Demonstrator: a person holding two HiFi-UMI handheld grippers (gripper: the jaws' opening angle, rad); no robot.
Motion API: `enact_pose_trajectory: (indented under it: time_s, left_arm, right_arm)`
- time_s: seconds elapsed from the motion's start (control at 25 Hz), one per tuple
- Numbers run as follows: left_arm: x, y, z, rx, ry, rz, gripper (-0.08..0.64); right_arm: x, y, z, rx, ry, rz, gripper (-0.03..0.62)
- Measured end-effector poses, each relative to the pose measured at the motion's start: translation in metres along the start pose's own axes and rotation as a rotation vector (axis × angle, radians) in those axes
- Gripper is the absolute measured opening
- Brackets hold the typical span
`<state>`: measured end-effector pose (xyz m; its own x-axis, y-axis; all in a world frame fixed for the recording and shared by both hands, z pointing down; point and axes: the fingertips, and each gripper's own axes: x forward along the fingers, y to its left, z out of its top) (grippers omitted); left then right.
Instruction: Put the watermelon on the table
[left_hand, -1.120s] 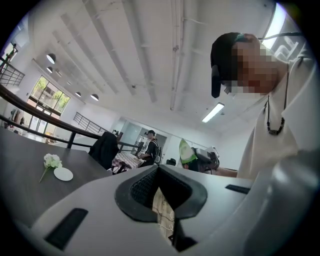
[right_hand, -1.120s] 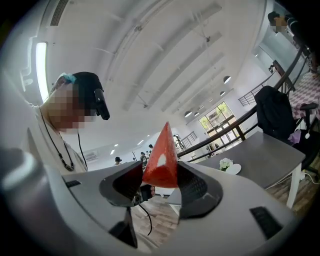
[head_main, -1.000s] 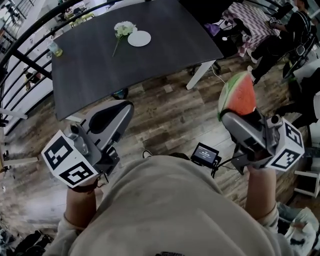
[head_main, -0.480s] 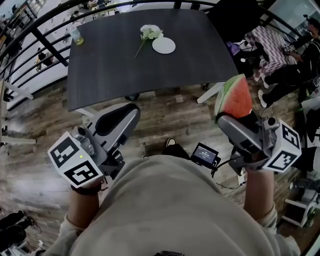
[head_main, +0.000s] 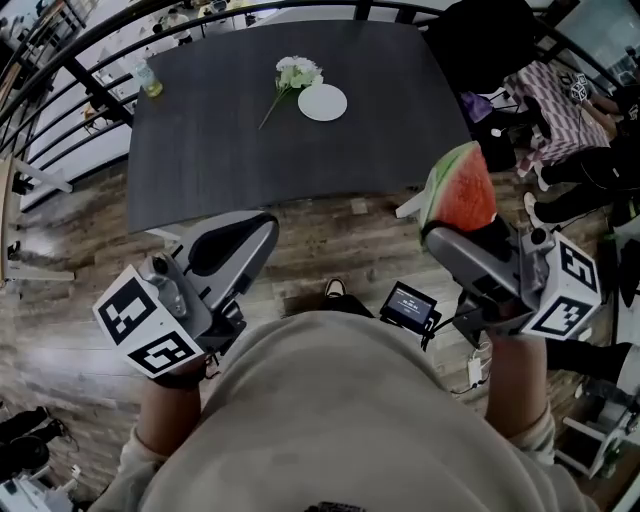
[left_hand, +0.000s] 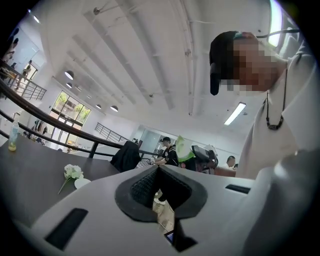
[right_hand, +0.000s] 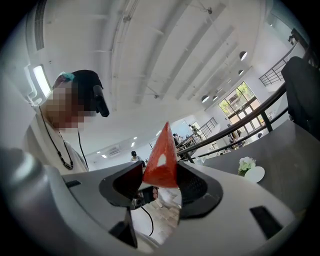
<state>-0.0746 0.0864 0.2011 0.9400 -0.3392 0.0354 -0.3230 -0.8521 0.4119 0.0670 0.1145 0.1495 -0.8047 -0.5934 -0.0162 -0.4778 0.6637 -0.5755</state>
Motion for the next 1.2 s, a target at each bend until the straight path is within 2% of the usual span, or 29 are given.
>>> enact_pose_trajectory:
  time_s: [0.36,0.52,0.76,0.92,1.04,1.2]
  left_arm:
    - [0.076,0.002,0.006,0.025,0.067,0.055,0.008]
    - [0.102,0.008,0.003,0.092,0.142,0.079,0.008]
    - [0.121,0.032,0.019,0.081,0.128,0.104,0.008]
    - [0.143,0.039,0.014,0.064,0.147,0.063,0.008]
    - [0.162,0.047,0.005,0.046,0.169,0.004,0.008]
    - [0.186,0.068,0.008,0.040,0.154,-0.094,0.008]
  right_arm:
    - [-0.042,-0.065,0.041,0.038,-0.053,0.033,0.229]
    - [-0.057,-0.092,0.045,0.043,-0.062,0.024,0.229]
    - [-0.084,-0.123,0.053,0.058,-0.109,-0.012,0.229]
    - [-0.098,-0.142,0.057,0.073,-0.135,-0.070,0.229]
    - [-0.099,-0.150,0.061,0.061,-0.135,-0.109,0.229]
    - [-0.090,-0.162,0.070,0.025,-0.139,-0.179,0.229]
